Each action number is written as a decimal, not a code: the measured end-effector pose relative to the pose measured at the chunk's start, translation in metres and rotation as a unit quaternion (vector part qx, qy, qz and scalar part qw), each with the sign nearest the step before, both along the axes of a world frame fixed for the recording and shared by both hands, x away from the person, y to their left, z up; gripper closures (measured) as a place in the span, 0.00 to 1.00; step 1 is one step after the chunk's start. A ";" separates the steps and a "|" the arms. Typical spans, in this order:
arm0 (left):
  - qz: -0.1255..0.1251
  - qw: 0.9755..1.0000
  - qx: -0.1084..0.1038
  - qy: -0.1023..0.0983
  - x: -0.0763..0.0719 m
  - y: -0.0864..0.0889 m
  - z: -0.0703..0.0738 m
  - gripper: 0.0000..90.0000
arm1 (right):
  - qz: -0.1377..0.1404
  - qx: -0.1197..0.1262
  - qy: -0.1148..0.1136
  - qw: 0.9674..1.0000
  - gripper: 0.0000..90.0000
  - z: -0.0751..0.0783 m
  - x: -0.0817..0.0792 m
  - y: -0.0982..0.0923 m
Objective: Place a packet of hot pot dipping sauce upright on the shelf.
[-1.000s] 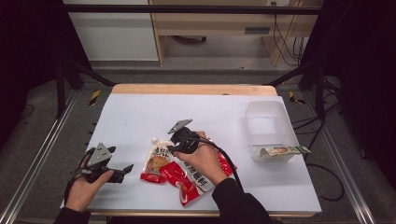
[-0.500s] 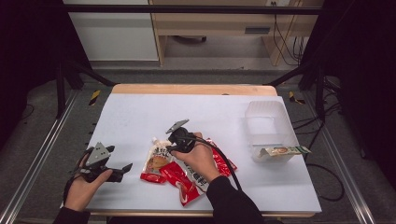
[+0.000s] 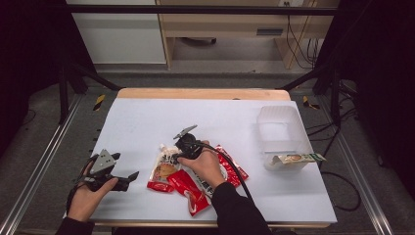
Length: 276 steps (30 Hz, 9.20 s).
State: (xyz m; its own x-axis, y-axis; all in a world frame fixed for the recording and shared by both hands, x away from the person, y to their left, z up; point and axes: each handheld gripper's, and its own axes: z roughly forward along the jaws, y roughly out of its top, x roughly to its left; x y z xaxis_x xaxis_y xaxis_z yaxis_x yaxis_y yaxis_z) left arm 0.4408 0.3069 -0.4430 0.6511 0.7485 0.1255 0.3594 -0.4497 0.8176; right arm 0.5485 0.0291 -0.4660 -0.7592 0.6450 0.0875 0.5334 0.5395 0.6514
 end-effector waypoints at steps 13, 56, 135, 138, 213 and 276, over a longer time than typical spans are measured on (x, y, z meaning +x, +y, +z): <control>-0.003 1.000 0.000 0.001 0.000 -0.001 0.000 0.05 | 0.010 0.007 0.023 1.000 0.75 -0.001 -0.001 0.001; -0.012 0.996 -0.083 0.000 -0.002 0.008 0.012 0.08 | 0.094 0.040 -0.131 0.986 1.00 0.116 -0.039 0.019; -0.163 0.986 -0.030 0.006 0.046 -0.081 0.104 0.39 | 0.134 0.024 -0.149 0.979 1.00 0.155 -0.076 -0.038; -0.169 0.985 -0.027 0.008 0.048 -0.082 0.104 0.45 | 0.135 0.024 -0.148 0.979 1.00 0.154 -0.077 -0.039; -0.233 0.972 -0.006 0.005 0.035 -0.121 0.130 0.50 | 0.189 -0.127 -0.100 0.969 0.98 0.171 -0.050 -0.063; -0.052 0.997 -0.053 0.027 0.008 -0.012 0.020 0.10 | 0.043 -0.094 -0.147 0.984 0.98 0.212 -0.021 -0.243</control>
